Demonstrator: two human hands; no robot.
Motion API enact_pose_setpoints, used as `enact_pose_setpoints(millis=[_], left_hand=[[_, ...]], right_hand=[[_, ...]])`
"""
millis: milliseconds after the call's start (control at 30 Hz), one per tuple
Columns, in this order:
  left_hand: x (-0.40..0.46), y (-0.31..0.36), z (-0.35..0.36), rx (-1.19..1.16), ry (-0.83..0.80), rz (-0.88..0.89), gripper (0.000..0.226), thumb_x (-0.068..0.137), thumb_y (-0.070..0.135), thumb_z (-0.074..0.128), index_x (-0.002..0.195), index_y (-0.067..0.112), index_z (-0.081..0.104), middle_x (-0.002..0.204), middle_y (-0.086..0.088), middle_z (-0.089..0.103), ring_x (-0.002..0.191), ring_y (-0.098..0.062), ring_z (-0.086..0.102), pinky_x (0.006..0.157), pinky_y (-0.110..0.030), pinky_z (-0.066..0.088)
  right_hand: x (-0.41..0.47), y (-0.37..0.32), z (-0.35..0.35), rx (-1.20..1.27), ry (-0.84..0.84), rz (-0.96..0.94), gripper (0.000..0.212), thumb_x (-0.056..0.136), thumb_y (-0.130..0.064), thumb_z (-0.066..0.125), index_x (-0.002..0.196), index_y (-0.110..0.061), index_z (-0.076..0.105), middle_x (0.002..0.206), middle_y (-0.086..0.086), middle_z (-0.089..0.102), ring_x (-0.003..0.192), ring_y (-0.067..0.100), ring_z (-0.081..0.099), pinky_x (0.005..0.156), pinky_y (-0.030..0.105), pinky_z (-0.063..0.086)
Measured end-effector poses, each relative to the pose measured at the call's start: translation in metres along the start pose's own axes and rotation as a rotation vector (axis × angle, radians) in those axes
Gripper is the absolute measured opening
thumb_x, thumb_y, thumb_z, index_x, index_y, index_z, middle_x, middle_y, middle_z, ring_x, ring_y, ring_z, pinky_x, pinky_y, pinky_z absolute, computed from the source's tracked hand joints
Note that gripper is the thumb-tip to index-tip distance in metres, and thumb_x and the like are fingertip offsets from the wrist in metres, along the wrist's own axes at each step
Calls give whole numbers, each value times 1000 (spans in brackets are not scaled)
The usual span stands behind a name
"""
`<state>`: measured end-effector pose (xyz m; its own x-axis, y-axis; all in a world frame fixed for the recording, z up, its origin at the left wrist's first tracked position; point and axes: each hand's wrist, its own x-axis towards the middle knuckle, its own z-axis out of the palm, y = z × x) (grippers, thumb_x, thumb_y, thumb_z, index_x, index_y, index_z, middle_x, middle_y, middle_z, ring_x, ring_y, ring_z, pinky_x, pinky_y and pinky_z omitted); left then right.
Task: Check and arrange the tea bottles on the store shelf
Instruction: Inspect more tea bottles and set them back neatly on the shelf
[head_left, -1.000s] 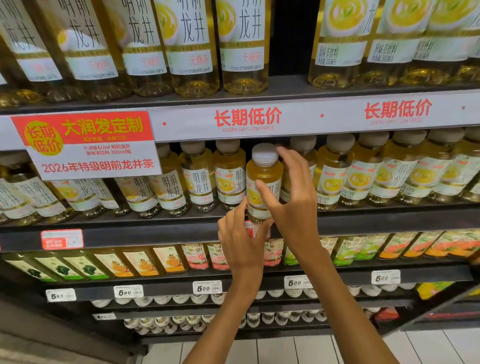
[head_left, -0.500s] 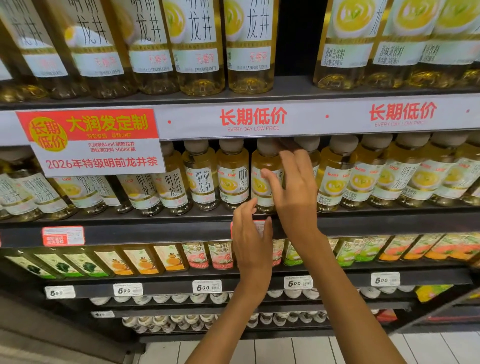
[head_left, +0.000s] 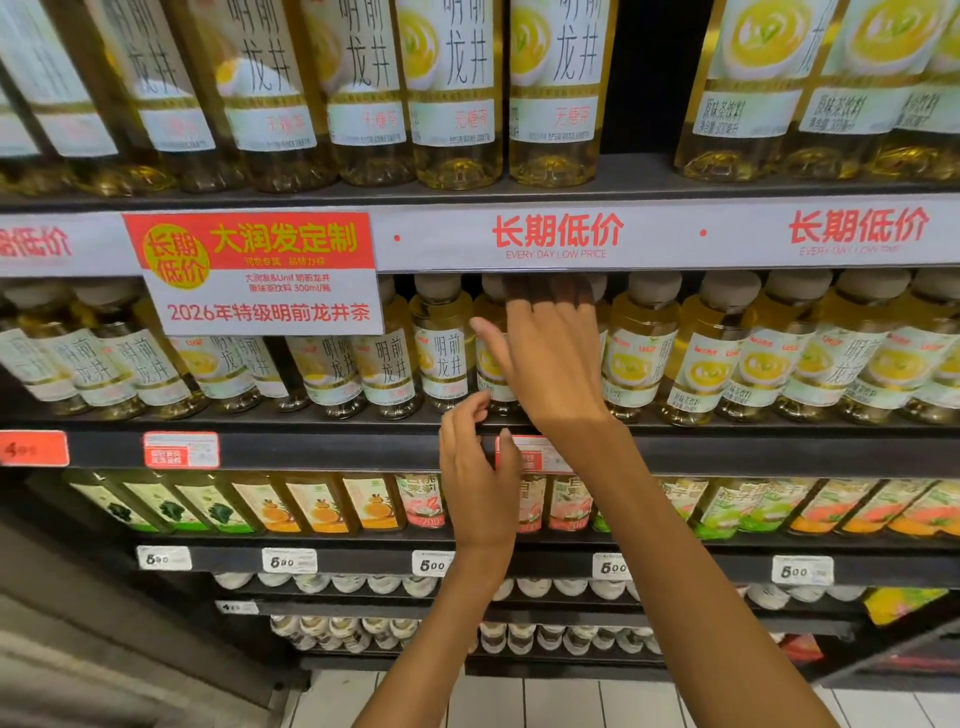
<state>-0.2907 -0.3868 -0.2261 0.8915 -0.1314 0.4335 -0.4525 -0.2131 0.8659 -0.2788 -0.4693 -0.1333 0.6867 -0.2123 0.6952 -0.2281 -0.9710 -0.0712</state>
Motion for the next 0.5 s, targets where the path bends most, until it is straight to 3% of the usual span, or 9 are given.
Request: enact_pose_setpoints(millis=[100, 167, 233, 333, 400, 500], left_hand=[[2, -3, -8, -12, -20, -14, 43, 88, -1, 60, 129, 9, 50, 122, 0, 52, 117, -13, 49, 102, -34, 42], [2, -5, -10, -27, -43, -17, 46, 88, 1, 62, 130, 9, 48, 127, -1, 51, 121, -12, 47, 104, -32, 39], [2, -6, -12, -53, -89, -22, 51, 87, 2, 64, 134, 8, 45, 133, -3, 49, 125, -13, 45, 107, -33, 38], [2, -7, -16, -92, -170, -28, 58, 89, 4, 63, 141, 9, 38, 140, -4, 45, 130, -13, 42, 108, -33, 36], [2, -7, -19, -109, -200, -21, 60, 89, 5, 64, 142, 9, 36, 142, -3, 43, 132, -11, 40, 108, -31, 35], [2, -5, -26, -175, -196, 2, 62, 86, 9, 68, 140, 16, 38, 140, -1, 45, 131, -7, 41, 106, -18, 36]], right_hand=[[-6, -3, -4, 58, 213, 28, 36, 81, -34, 74, 72, -2, 60, 60, 13, 58, 56, 25, 48, 59, 33, 44], [-12, -5, -3, 169, 281, 17, 33, 82, -31, 73, 85, 1, 62, 75, 17, 59, 68, 30, 53, 64, 35, 47], [-21, -5, -4, 412, 236, 39, 34, 83, -22, 72, 104, 3, 60, 97, 21, 57, 89, 32, 56, 76, 34, 46], [-34, -7, -8, 717, 85, 122, 44, 86, -18, 69, 123, -1, 50, 119, 17, 52, 107, 20, 51, 87, 16, 39], [-38, -8, -12, 798, 14, 189, 46, 89, -19, 66, 129, -6, 48, 123, 9, 54, 109, 12, 49, 88, 13, 39], [-43, -7, -21, 897, 35, 238, 43, 89, -19, 65, 128, -10, 49, 119, -2, 56, 108, 6, 52, 89, 17, 44]])
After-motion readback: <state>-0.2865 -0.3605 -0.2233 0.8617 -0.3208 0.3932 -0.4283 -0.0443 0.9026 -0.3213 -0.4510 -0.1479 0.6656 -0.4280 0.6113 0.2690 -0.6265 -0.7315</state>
